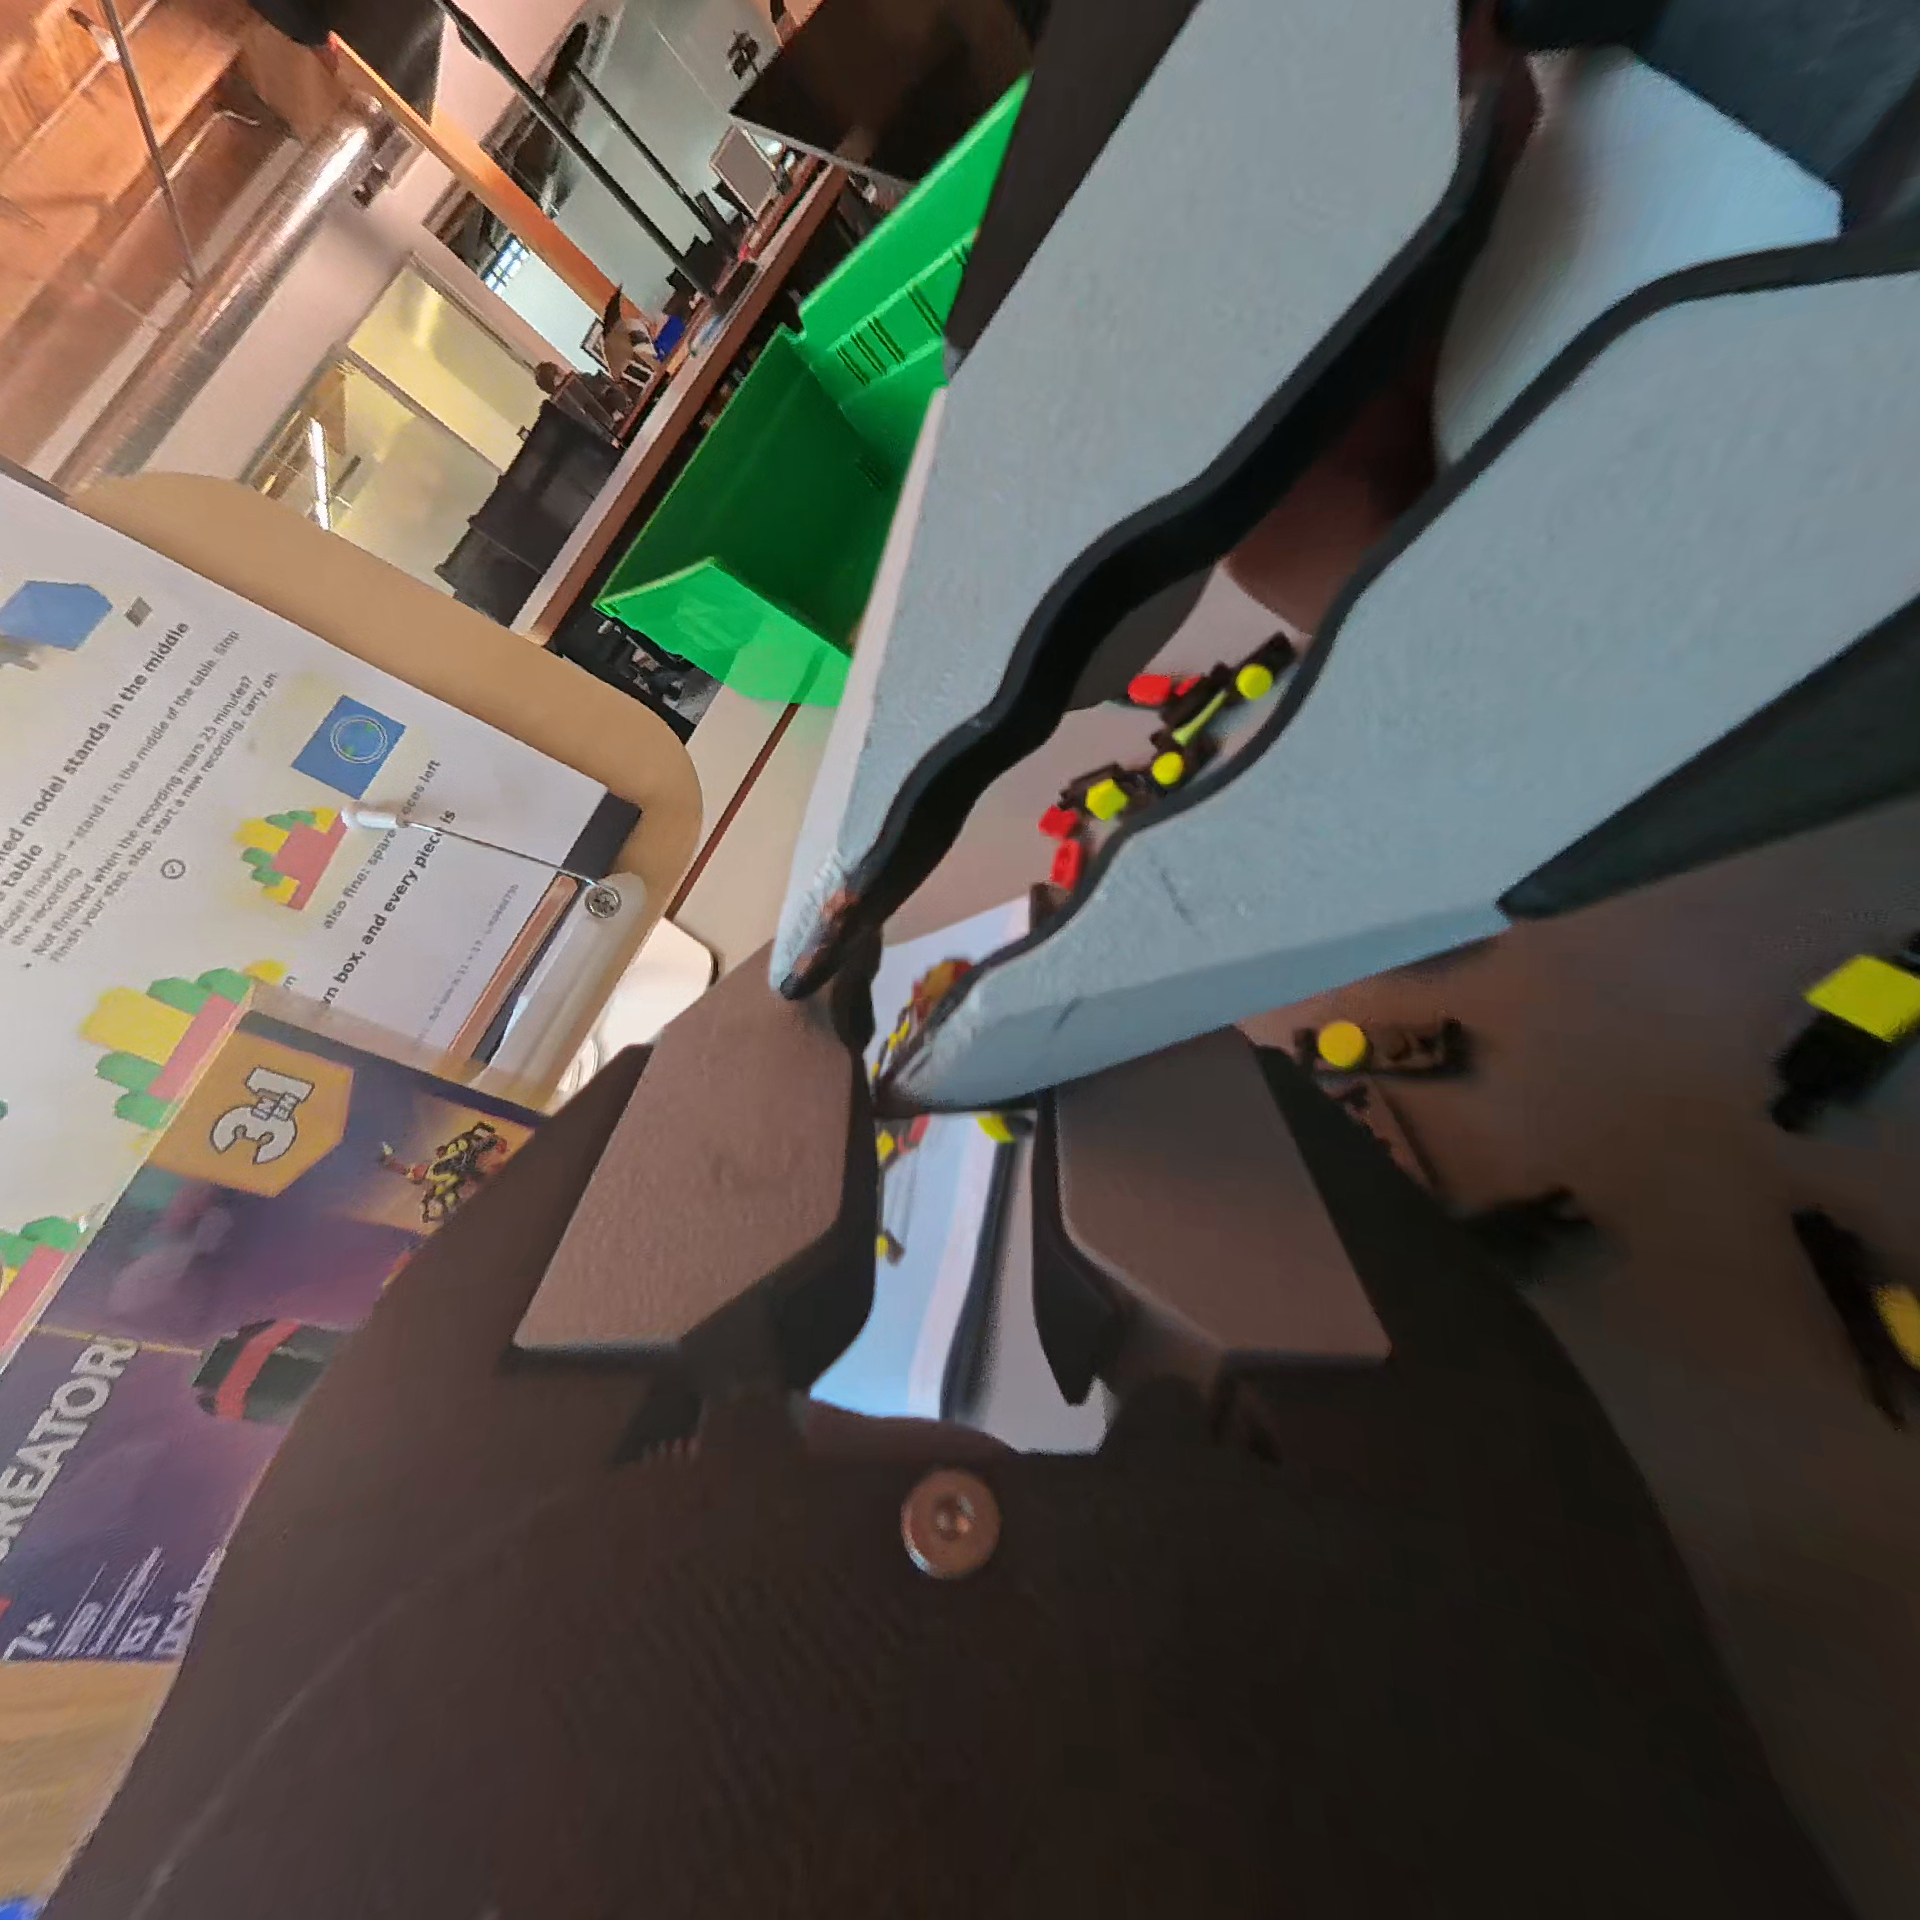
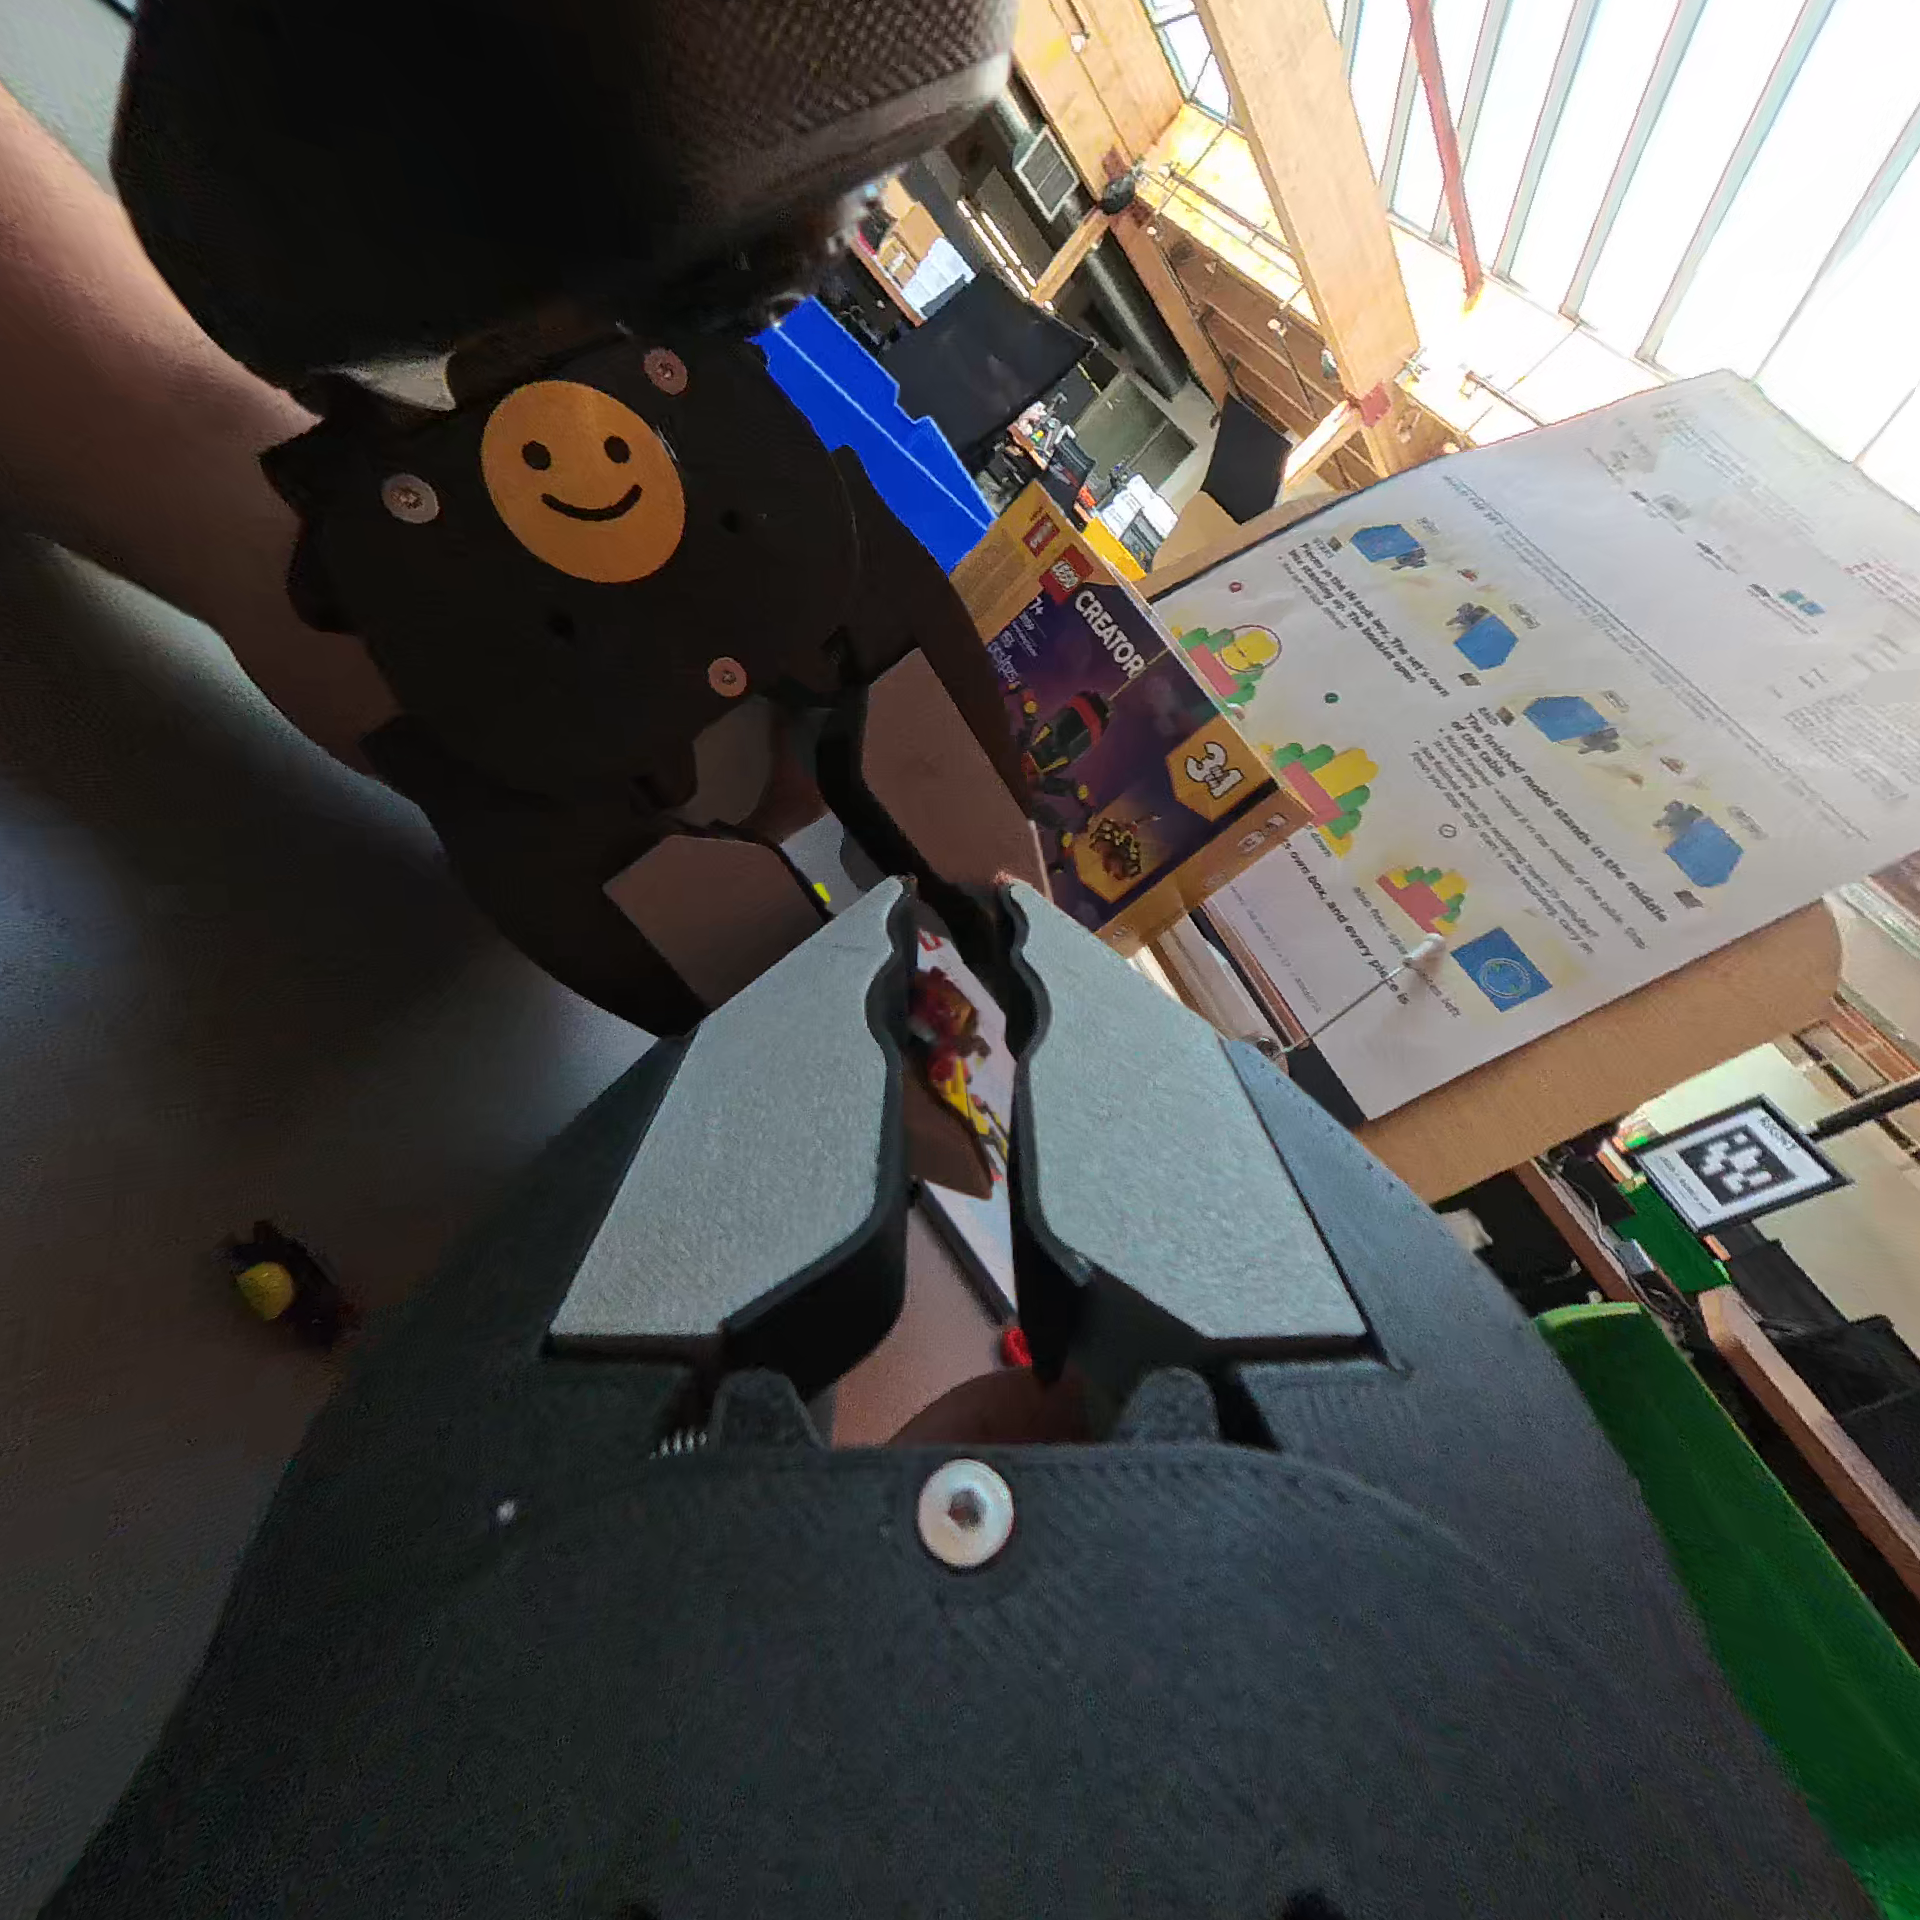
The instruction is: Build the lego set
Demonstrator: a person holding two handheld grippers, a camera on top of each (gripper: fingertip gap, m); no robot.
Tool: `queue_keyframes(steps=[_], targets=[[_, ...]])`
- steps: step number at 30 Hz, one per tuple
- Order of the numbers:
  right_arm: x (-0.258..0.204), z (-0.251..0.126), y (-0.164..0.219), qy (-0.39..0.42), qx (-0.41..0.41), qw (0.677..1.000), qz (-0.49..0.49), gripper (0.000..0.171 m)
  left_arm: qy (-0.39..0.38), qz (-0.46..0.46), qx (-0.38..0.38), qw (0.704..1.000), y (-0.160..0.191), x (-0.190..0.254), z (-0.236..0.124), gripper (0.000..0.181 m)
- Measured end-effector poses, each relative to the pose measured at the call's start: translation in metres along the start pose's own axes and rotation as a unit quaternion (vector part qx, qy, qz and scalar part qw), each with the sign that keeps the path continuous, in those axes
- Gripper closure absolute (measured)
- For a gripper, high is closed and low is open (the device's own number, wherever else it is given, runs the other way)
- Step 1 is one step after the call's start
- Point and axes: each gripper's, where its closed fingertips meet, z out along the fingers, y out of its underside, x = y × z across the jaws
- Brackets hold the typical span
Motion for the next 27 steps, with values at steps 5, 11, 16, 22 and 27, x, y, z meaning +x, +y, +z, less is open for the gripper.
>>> queue_keyframes(steps=[5, 11, 16, 22, 27], targets=[[0.009, -0.002, -0.002, 0.021, 0.007, 1.000, 0.009, 0.151, -0.020, -0.013, 0.044, 0.999, -0.008, -0.007, 0.000, 0.161], [0.009, 0.000, -0.003, 0.031, 0.007, 0.999, 0.002, 0.148, -0.006, -0.036, 0.052, 0.998, -0.006, -0.008, -0.002, 0.169], [0.011, -0.004, -0.003, 0.037, 0.007, 0.999, -0.007, 0.163, 0.006, -0.075, 0.069, 0.995, -0.006, -0.015, -0.011, 0.181], [0.030, -0.010, 0.012, 0.062, -0.016, 0.998, 0.021, 0.161, 0.006, -0.138, 0.072, 0.988, -0.001, -0.029, -0.013, 0.181], [0.018, -0.009, 0.013, 0.024, -0.018, 0.999, 0.035, 0.149, 0.003, -0.247, 0.121, 0.961, -0.007, -0.052, -0.023, 0.181]])
